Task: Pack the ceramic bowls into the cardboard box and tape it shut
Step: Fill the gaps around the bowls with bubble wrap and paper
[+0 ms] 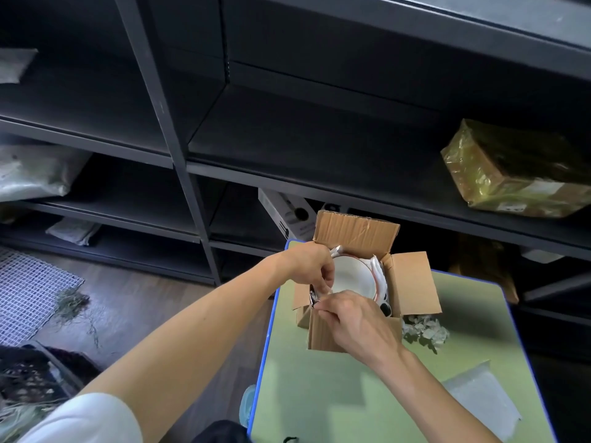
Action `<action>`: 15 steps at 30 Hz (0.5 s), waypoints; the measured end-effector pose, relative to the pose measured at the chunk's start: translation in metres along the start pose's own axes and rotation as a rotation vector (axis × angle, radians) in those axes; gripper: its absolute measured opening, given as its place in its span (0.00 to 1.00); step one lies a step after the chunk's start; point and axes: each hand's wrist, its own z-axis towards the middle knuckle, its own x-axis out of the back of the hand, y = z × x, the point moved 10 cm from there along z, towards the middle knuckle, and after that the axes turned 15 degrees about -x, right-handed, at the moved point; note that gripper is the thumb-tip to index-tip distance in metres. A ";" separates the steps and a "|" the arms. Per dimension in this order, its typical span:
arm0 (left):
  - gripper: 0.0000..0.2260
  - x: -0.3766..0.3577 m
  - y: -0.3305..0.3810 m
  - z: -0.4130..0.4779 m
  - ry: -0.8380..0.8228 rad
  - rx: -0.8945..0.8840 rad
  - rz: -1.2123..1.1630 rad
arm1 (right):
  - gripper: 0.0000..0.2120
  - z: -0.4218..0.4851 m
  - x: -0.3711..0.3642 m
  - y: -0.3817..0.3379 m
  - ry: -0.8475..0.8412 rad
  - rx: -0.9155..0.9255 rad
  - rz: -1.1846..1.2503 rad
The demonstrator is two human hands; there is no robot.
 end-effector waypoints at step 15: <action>0.03 -0.002 0.004 -0.005 0.010 -0.029 0.003 | 0.09 -0.005 0.004 0.013 -0.052 -0.096 0.007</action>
